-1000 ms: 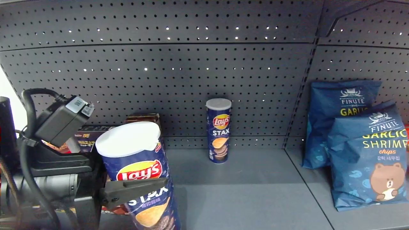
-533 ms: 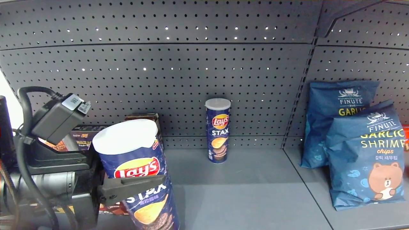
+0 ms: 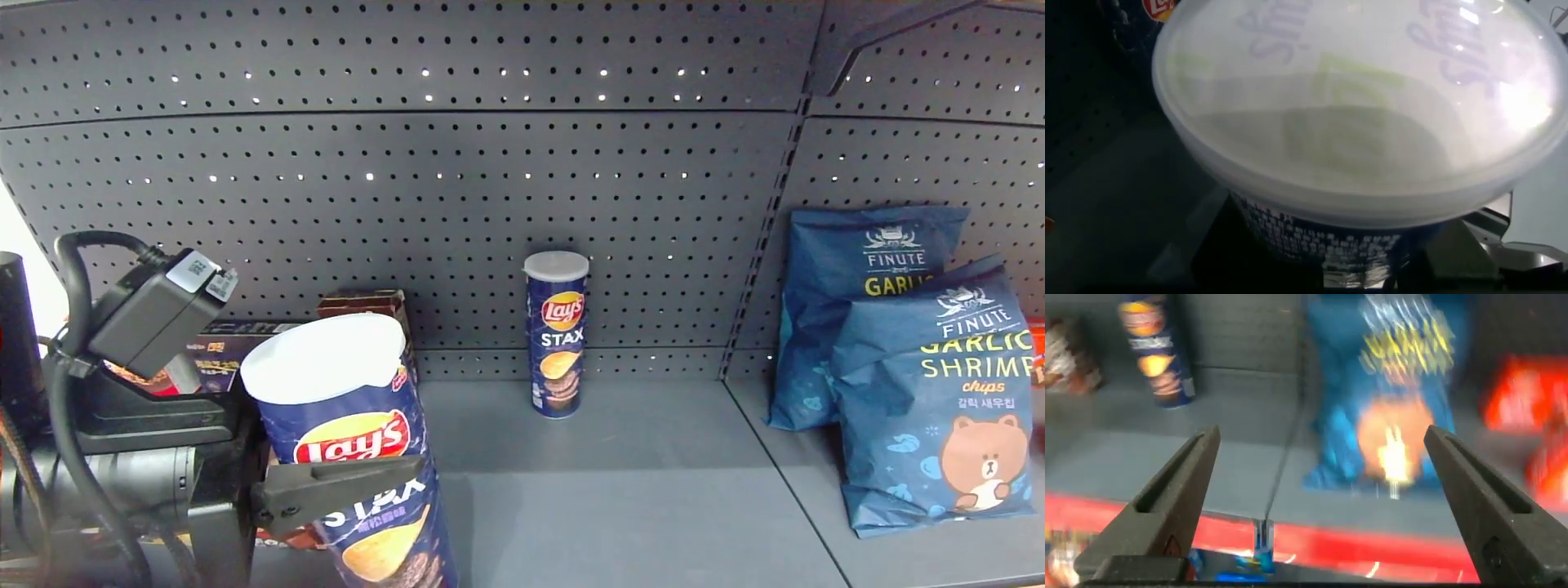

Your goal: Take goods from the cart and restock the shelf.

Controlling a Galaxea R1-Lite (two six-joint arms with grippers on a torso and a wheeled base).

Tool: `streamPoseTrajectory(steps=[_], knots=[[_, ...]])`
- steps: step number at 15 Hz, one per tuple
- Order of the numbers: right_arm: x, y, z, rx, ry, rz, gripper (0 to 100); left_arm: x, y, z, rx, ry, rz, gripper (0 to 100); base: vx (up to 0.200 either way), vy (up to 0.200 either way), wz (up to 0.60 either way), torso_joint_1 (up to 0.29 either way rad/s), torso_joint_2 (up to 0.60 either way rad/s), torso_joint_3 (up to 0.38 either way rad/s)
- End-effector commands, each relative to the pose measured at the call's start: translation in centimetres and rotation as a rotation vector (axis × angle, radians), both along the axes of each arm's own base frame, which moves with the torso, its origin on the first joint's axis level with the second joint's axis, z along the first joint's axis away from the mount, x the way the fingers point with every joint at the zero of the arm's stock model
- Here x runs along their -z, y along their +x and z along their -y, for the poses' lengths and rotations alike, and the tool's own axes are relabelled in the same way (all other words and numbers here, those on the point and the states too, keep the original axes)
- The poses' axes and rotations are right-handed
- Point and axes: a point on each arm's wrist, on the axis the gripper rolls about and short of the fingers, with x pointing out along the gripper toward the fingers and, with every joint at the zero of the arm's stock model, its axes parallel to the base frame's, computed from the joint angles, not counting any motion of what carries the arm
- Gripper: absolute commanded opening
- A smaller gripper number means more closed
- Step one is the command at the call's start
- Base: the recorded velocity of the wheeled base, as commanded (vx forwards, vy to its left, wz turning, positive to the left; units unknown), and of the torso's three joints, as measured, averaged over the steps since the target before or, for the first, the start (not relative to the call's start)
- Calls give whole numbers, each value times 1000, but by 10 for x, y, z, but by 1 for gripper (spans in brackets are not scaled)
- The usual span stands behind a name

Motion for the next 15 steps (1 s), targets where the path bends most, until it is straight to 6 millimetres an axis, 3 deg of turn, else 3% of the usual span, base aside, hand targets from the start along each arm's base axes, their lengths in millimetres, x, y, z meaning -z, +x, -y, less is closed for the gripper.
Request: streamPoseTrajectory(steps=[1, 5, 9, 15], knots=[[-15, 35, -2, -79, -78, -139, 100, 0, 1, 0, -2, 1, -1, 0, 0, 0, 0, 0, 0, 0], [-31, 75, -10, -180, -114, -221, 100, 0, 1, 0, -5, 2, -3, 0, 0, 0, 0, 0, 0, 0], [-40, 139, -43, -357, -121, -175, 100, 1, 3, 1, -7, 5, -11, 0, 0, 0, 0, 0, 0, 0], [-45, 214, -84, -568, -49, -273, 100, 4, 8, 2, -10, 11, -28, 0, 0, 0, 0, 0, 0, 0]])
